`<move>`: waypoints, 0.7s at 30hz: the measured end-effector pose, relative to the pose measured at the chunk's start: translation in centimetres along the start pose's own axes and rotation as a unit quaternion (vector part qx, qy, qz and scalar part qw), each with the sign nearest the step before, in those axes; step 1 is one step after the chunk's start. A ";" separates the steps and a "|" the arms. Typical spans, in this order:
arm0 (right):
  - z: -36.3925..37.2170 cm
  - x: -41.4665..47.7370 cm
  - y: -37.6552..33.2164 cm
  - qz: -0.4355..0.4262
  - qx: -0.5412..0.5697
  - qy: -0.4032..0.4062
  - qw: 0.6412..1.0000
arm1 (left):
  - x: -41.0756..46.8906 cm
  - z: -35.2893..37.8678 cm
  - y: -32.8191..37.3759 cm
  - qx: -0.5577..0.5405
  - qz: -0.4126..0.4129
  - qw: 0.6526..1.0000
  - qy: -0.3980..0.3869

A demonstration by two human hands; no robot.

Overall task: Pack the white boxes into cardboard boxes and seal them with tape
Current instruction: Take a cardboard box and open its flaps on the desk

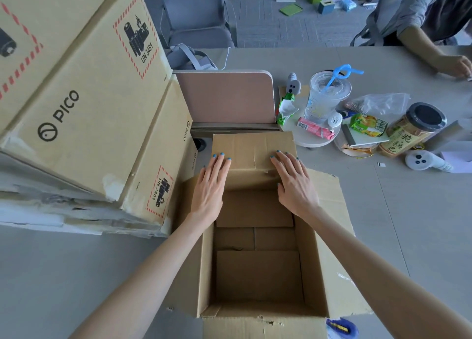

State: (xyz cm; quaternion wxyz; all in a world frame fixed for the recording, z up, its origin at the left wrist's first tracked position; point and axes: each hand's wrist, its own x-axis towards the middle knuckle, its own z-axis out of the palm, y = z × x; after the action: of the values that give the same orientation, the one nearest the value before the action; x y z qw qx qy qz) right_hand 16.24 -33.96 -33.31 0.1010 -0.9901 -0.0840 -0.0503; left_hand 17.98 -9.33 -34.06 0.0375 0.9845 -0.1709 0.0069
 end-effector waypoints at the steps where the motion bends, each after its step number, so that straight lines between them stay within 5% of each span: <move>1: 0.0 -0.2 -0.2 -0.003 0.000 0.000 1.000 | -0.4 0.1 -0.1 0.001 -0.002 1.000 0.000; 21: -1.3 -0.2 -1.4 -0.035 -0.038 -0.059 0.997 | -1.4 -0.8 -0.3 0.021 0.016 1.000 0.016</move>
State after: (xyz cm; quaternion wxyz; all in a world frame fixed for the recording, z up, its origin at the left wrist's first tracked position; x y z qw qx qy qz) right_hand 15.72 -32.87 -31.75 0.0558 -0.9908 -0.1229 0.0013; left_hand 16.81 -8.51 -33.31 0.0199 0.9820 -0.1858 0.0269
